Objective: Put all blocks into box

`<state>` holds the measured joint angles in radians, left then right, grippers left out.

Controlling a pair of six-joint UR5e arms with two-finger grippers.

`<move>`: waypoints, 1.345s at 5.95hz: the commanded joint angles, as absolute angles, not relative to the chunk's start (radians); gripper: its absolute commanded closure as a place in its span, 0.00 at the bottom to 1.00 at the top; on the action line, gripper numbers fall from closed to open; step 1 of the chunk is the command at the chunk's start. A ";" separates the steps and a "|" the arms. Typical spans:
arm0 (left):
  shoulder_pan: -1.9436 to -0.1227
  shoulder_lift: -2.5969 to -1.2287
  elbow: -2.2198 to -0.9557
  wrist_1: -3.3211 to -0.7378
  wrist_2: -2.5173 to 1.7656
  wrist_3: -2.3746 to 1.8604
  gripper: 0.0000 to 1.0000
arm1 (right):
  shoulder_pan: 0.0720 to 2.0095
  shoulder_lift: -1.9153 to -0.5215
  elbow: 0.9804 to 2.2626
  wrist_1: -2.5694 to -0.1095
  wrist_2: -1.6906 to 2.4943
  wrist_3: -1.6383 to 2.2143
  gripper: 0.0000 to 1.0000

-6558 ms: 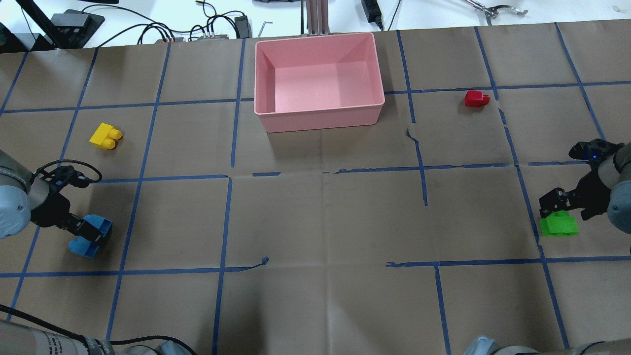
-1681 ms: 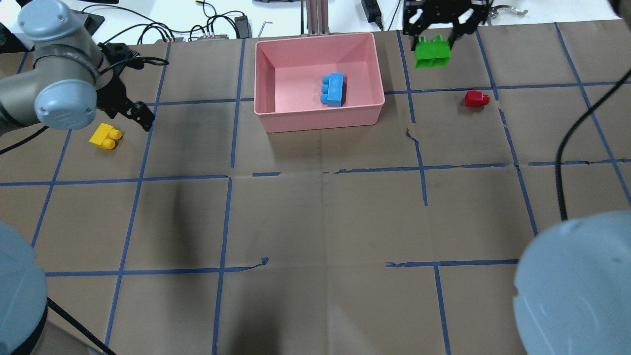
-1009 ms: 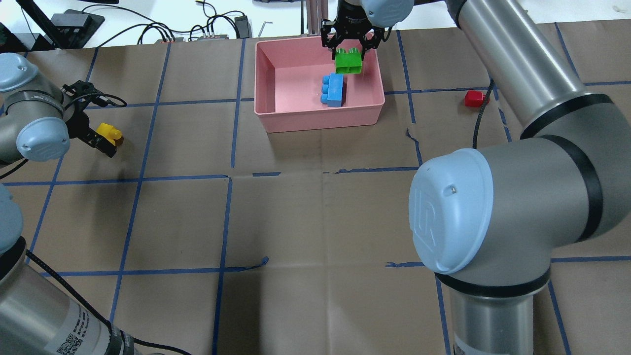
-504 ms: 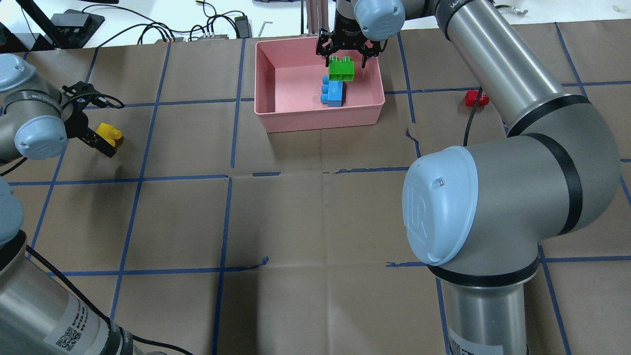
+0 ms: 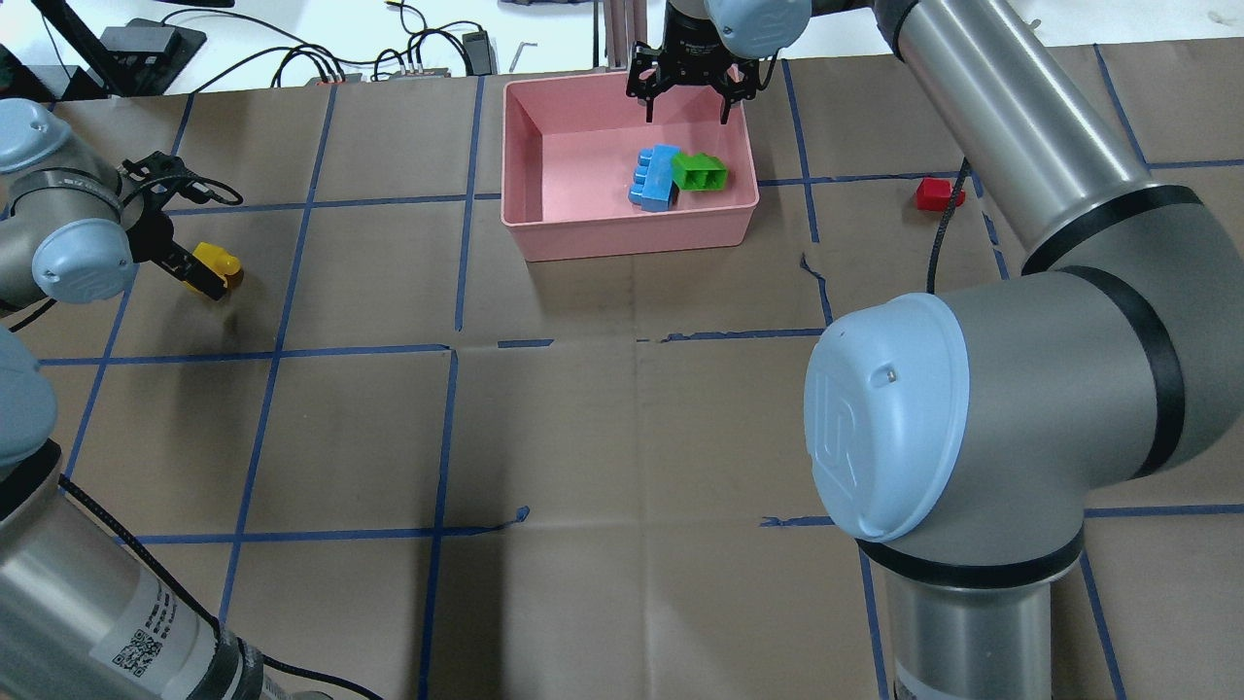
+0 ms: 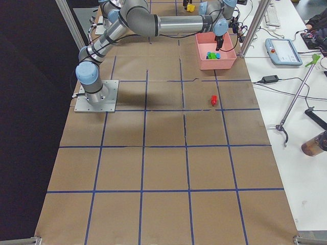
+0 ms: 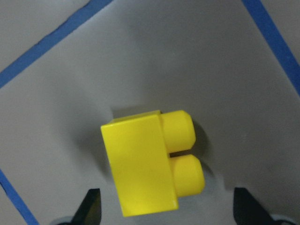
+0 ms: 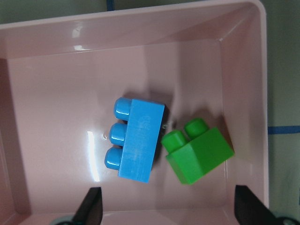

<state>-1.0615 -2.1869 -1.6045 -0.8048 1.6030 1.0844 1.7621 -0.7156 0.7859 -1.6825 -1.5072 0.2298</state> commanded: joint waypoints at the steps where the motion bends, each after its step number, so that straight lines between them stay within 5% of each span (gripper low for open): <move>1: -1.062 -2.204 -1.598 -0.804 1.583 1.085 0.01 | 1.756 -0.738 0.779 -1.652 -1.508 0.230 0.00; 2: -1.062 -2.206 -1.600 -0.808 1.568 1.078 0.01 | 1.732 -0.780 0.794 -1.626 -1.514 0.218 0.00; 3: -1.062 -2.207 -1.598 -0.810 1.568 1.078 0.14 | 1.664 -0.805 0.795 -1.603 -1.576 0.163 0.00; 6: -1.062 -2.203 -1.598 -0.810 1.571 1.068 0.90 | 1.461 -0.808 0.799 -1.601 -1.586 -0.117 0.01; 8: -1.078 -2.177 -1.598 -0.815 1.568 1.040 1.00 | 1.378 -0.805 0.882 -1.620 -1.582 -0.274 0.01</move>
